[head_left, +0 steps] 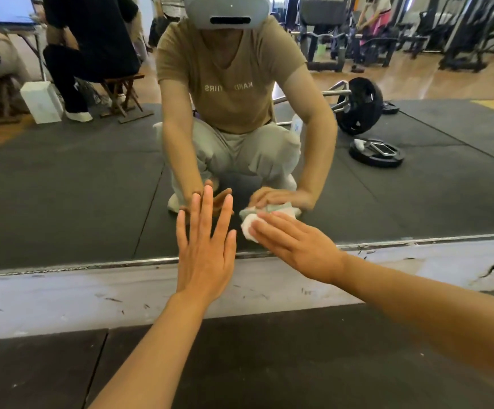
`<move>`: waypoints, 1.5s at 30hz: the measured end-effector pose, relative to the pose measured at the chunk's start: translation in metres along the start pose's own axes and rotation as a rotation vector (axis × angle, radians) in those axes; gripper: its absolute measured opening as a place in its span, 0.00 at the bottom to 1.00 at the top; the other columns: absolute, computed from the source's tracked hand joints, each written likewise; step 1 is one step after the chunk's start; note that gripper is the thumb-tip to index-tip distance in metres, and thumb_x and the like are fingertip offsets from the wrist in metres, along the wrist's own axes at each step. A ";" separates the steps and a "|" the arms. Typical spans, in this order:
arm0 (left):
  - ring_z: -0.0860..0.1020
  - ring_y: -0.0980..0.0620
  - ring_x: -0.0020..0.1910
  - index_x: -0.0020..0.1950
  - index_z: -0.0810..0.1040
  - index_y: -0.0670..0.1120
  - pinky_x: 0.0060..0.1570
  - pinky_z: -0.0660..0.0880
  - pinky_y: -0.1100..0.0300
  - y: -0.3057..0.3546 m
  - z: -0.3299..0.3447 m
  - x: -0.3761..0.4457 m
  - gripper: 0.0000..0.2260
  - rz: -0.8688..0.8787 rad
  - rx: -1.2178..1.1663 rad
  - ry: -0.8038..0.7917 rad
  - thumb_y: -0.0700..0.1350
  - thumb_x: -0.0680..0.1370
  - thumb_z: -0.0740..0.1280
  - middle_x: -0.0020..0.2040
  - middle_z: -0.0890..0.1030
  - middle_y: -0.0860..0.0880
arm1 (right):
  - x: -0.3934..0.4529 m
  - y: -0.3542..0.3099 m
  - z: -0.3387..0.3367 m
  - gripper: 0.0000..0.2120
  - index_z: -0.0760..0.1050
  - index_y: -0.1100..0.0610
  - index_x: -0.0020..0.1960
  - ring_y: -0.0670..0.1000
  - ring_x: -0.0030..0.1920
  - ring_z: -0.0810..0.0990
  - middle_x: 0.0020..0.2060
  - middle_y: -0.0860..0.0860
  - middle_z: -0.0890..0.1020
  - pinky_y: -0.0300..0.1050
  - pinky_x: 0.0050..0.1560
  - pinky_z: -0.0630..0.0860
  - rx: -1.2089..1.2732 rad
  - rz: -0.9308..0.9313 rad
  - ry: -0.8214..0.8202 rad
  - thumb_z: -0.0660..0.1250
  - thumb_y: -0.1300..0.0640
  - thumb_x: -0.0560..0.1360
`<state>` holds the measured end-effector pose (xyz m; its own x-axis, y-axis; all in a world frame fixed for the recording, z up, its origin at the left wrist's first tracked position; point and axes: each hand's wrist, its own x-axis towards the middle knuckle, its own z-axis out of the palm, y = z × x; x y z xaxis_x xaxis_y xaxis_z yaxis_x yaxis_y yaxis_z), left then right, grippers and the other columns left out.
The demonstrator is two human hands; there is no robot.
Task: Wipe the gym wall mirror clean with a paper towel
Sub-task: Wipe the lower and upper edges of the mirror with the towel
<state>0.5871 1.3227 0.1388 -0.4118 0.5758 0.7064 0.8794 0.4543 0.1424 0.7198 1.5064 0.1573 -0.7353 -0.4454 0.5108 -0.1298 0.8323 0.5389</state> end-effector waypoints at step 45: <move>0.41 0.46 0.81 0.82 0.44 0.53 0.77 0.34 0.45 0.063 0.029 0.013 0.28 0.054 -0.065 -0.012 0.50 0.84 0.52 0.82 0.39 0.47 | -0.146 0.040 -0.011 0.20 0.59 0.59 0.77 0.62 0.74 0.65 0.74 0.58 0.63 0.60 0.73 0.65 0.161 0.720 0.223 0.53 0.60 0.86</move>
<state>0.6299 1.3785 0.1372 -0.3659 0.6068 0.7056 0.9140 0.3771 0.1496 0.8291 1.6007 0.1117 -0.5260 0.1827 0.8306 0.2220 0.9723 -0.0733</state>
